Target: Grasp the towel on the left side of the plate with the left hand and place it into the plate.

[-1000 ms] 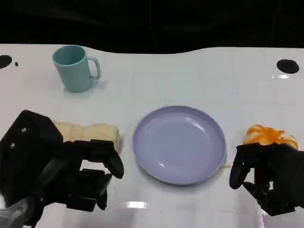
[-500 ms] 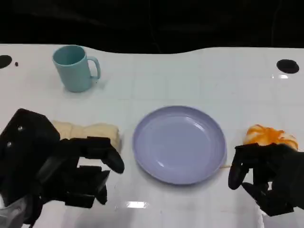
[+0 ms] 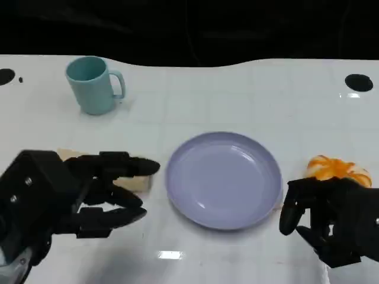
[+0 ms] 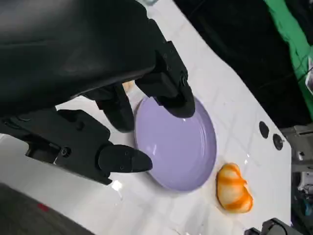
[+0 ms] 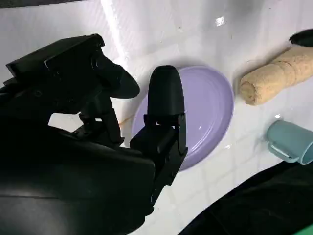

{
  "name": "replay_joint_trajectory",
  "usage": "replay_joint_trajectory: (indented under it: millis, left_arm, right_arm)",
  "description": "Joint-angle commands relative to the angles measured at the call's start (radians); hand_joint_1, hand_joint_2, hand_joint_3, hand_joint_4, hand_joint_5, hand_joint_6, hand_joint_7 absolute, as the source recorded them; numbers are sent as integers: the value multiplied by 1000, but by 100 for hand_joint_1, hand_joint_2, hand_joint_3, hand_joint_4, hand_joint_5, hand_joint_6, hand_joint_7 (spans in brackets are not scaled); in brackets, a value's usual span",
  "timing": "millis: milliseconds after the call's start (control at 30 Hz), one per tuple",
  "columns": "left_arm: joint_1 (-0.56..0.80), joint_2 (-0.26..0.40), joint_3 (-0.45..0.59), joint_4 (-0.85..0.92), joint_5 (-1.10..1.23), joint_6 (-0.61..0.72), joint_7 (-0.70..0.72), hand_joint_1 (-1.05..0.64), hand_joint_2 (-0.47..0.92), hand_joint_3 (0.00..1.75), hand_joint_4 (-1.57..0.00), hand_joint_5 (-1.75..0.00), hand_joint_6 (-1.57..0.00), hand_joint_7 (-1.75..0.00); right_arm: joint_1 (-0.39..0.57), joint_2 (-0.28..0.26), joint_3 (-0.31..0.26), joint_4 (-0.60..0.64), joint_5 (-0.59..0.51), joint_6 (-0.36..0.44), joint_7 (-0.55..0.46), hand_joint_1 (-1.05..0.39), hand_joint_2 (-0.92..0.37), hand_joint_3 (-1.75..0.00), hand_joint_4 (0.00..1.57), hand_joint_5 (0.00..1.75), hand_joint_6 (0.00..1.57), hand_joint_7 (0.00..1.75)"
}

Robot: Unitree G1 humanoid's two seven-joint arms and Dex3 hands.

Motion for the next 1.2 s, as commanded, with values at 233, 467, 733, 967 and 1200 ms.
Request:
replay_joint_trajectory:
  millis: [233,467,733,967,1200]
  left_arm:
    - [-102,153,-116,76,369,-136,-1,-46,90,1,-1,-42,-16,0]
    - [-221,175,-208,193,525,-149,-43,-51,90,0,-2,-39,-14,-1]
    - [-341,144,-299,408,685,-219,0,-39,87,0,-9,-42,-20,-3]
    - [-462,90,-366,674,750,-278,17,-40,86,0,-23,-31,-30,-2]
    - [-576,27,-429,968,779,-365,61,-45,88,1,-32,-21,-37,-2]
  right_arm:
    - [-5,8,5,-17,-7,18,-9,0,-60,-103,71,173,69,140]
    - [0,12,1,-25,-2,24,-11,0,-60,-103,71,173,69,140]
    - [2,1,3,-30,-10,18,-8,0,-61,-102,70,173,69,140]
    - [7,8,1,-36,-4,20,-9,1,-60,-102,71,174,69,140]
    - [15,9,0,-48,-4,28,-10,0,-60,-103,71,174,69,141]
